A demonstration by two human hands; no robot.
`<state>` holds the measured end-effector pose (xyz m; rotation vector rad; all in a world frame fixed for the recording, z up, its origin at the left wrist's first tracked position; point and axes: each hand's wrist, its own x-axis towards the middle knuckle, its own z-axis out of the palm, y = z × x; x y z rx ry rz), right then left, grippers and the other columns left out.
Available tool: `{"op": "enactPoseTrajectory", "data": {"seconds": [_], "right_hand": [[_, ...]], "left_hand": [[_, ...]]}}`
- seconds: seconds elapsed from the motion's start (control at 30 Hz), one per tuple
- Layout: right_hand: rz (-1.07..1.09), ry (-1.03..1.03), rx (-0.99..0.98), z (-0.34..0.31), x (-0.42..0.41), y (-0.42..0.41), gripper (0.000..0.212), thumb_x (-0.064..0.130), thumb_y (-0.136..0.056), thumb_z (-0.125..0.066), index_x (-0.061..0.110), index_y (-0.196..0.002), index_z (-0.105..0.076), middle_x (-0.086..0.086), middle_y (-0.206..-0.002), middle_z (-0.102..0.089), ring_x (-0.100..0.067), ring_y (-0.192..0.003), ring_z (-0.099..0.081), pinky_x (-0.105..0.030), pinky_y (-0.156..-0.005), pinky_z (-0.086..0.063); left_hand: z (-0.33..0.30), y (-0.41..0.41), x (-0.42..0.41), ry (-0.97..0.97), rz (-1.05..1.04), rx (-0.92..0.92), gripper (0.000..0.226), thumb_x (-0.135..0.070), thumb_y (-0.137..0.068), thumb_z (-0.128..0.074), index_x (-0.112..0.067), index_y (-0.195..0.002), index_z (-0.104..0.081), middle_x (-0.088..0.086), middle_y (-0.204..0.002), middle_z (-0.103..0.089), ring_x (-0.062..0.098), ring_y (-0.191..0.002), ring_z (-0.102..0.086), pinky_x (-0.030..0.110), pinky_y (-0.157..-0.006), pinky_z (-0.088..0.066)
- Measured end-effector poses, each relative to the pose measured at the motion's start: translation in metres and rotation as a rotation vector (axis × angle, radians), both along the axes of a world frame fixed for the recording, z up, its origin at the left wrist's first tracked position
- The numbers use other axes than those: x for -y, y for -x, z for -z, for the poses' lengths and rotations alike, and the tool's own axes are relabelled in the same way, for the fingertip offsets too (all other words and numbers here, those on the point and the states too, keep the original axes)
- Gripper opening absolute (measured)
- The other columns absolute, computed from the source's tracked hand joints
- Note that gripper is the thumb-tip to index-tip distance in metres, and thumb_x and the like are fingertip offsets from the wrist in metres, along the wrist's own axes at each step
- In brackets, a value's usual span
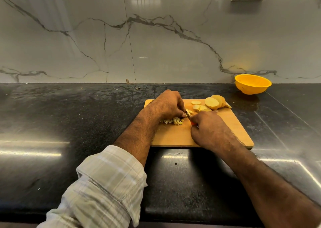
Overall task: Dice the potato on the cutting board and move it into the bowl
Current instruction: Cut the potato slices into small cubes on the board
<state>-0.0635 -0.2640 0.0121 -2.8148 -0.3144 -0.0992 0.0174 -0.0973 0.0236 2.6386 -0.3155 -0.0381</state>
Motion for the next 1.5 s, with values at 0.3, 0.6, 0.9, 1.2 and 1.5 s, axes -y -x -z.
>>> {"op": "enactPoseTrajectory", "data": {"seconds": [0.3, 0.6, 0.9, 1.2, 1.5], "right_hand": [[0.014, -0.01, 0.012, 0.0, -0.01, -0.009, 0.029, 0.027, -0.095, -0.064, 0.018, -0.122, -0.071, -0.002, -0.11, -0.066, -0.018, -0.097, -0.061, -0.034, -0.084, -0.058], [-0.02, -0.032, 0.017, 0.001, 0.0, -0.001, 0.033, 0.033, -0.099, -0.061, 0.023, -0.128, -0.072, 0.0, -0.12, -0.07, -0.017, -0.102, -0.062, -0.033, -0.088, -0.057], [-0.003, 0.008, -0.047, -0.002, -0.008, -0.005, 0.034, 0.026, -0.096, -0.067, 0.022, -0.13, -0.07, -0.001, -0.118, -0.068, -0.018, -0.102, -0.061, -0.033, -0.088, -0.058], [-0.04, -0.063, -0.011, 0.0, 0.0, -0.009, 0.037, 0.028, -0.096, -0.064, 0.024, -0.132, -0.071, 0.001, -0.112, -0.073, -0.014, -0.094, -0.064, -0.034, -0.085, -0.06], [0.062, -0.099, 0.018, -0.01, 0.029, -0.007, 0.046, 0.029, -0.093, -0.071, 0.025, -0.139, -0.067, -0.002, -0.123, -0.072, -0.015, -0.096, -0.062, -0.035, -0.088, -0.059]], "left_hand": [[-0.002, 0.005, -0.002, -0.025, 0.002, 0.015, 0.011, -0.021, -0.084, -0.088, -0.02, -0.093, -0.083, -0.006, -0.095, -0.078, 0.009, -0.09, -0.072, 0.037, -0.092, -0.062], [-0.001, 0.003, 0.0, -0.101, -0.038, 0.049, 0.007, -0.031, -0.086, -0.085, -0.029, -0.092, -0.082, -0.013, -0.104, -0.074, 0.011, -0.111, -0.06, 0.053, -0.117, -0.036], [0.002, -0.003, -0.004, -0.021, -0.071, -0.013, 0.006, -0.026, -0.085, -0.087, -0.027, -0.085, -0.081, -0.01, -0.094, -0.075, 0.014, -0.107, -0.065, 0.058, -0.113, -0.044], [-0.001, 0.005, -0.002, -0.101, -0.064, 0.034, 0.004, -0.028, -0.088, -0.082, -0.03, -0.089, -0.079, -0.015, -0.099, -0.072, 0.01, -0.111, -0.058, 0.063, -0.118, -0.023], [0.002, 0.001, 0.0, -0.002, 0.062, -0.023, 0.04, -0.009, -0.092, -0.075, -0.03, -0.125, -0.067, -0.007, -0.13, -0.066, 0.01, -0.111, -0.063, 0.037, -0.098, -0.059]]}}
